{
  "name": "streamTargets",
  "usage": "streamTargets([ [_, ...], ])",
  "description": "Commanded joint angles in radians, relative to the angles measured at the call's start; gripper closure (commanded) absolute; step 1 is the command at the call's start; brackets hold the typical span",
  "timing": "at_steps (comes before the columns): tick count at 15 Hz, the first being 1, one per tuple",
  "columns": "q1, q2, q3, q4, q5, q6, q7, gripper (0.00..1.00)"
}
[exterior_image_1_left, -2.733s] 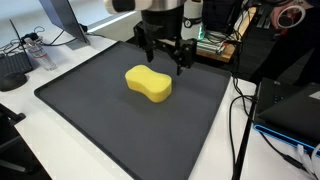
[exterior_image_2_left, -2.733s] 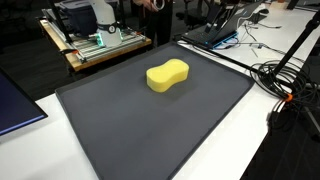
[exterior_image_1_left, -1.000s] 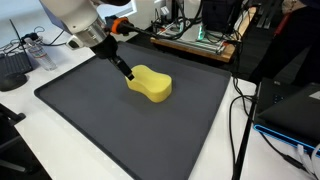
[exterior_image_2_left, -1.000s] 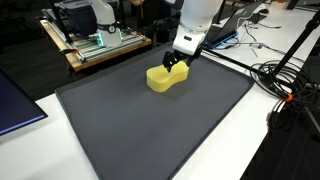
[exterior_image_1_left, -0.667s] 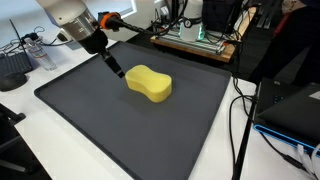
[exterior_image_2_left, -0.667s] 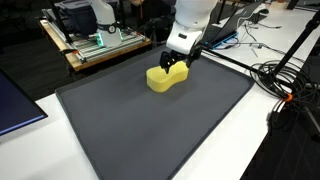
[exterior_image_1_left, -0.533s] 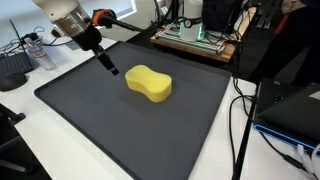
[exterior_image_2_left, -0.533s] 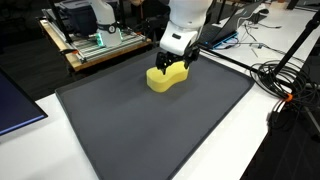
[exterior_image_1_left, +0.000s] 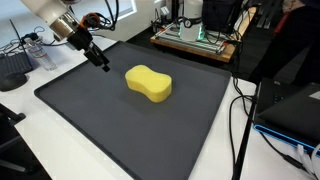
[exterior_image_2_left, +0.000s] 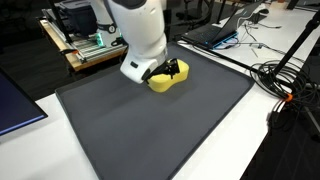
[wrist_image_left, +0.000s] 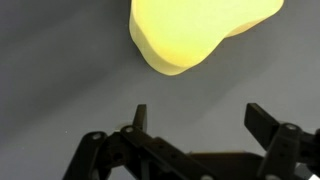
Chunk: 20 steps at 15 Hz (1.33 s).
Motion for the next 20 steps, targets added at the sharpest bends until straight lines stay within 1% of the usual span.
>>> streamTargets([
  [1, -0.076, -0.009, 0.012, -0.053, 0.134, -0.023, -0.068, 0.00],
  [5, -0.118, -0.057, 0.006, -0.174, 0.224, 0.021, -0.156, 0.00],
  [9, -0.145, -0.118, -0.010, -0.327, 0.314, 0.103, -0.246, 0.00],
  [12, -0.169, -0.171, -0.031, -0.453, 0.413, 0.166, -0.319, 0.00],
  [15, -0.192, -0.225, -0.056, -0.569, 0.521, 0.205, -0.441, 0.00],
  [17, -0.195, -0.270, -0.077, -0.649, 0.601, 0.254, -0.526, 0.00],
  [20, -0.165, -0.360, -0.109, -0.775, 0.657, 0.342, -0.656, 0.00],
])
